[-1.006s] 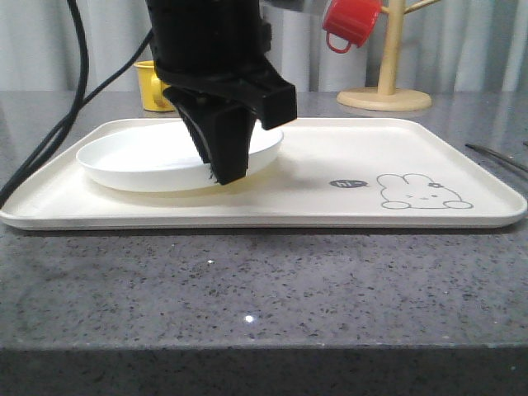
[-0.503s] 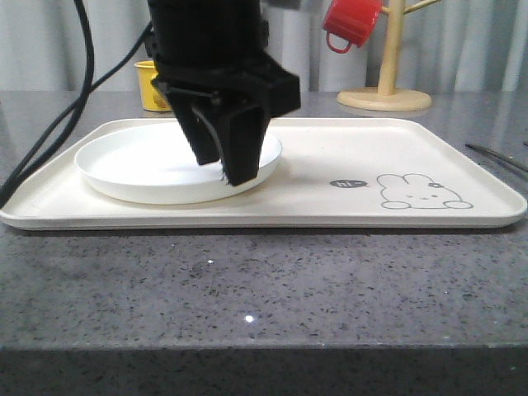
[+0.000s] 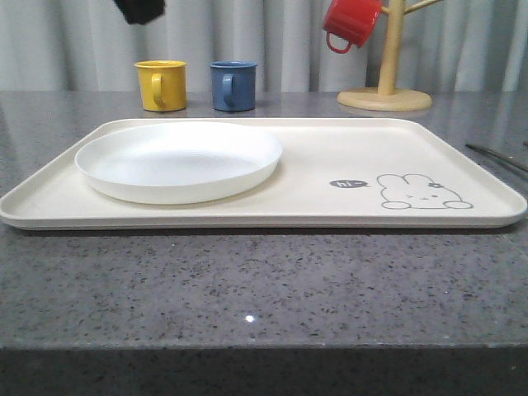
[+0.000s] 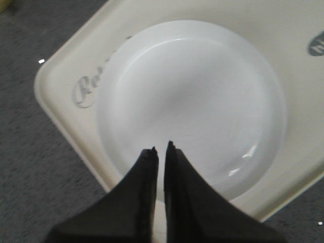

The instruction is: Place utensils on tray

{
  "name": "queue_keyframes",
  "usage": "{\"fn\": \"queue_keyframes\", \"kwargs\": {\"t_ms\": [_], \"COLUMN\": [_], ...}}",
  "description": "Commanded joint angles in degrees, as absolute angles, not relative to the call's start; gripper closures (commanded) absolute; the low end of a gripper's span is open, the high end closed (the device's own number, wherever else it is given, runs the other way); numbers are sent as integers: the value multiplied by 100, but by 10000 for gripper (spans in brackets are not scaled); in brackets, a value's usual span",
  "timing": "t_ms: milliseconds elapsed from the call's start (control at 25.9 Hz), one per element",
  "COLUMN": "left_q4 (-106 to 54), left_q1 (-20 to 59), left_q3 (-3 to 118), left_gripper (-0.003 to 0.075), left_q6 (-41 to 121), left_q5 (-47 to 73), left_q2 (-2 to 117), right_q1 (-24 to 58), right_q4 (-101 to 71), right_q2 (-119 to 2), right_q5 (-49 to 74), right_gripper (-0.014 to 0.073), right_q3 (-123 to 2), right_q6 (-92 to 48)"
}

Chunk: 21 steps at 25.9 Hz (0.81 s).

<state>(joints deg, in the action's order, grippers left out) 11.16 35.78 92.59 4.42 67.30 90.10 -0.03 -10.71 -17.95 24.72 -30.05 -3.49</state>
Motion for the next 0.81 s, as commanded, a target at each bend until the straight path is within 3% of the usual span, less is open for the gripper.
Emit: {"fn": "queue_keyframes", "kwargs": {"t_ms": [0,426,774], "left_q4": [1187,619,368], "left_q1": [3094,1507,1327], "left_q3": [9356,7309,5227], "left_gripper": [738,738,738], "left_q6": [352,352,352], "left_q5": [6645,5397,3423], "left_q2": [8497,6941,5383], "right_q1": [-35,-35,-35], "right_q4": [-1035,-1035,-1035], "right_q2": [-1887,-1887,-1887], "right_q5": [1988,1988,1988], "right_gripper": [-41,-41,-41], "right_q3": [-3218,-3218,-3218], "right_q6": [-402,-402,-402]}}
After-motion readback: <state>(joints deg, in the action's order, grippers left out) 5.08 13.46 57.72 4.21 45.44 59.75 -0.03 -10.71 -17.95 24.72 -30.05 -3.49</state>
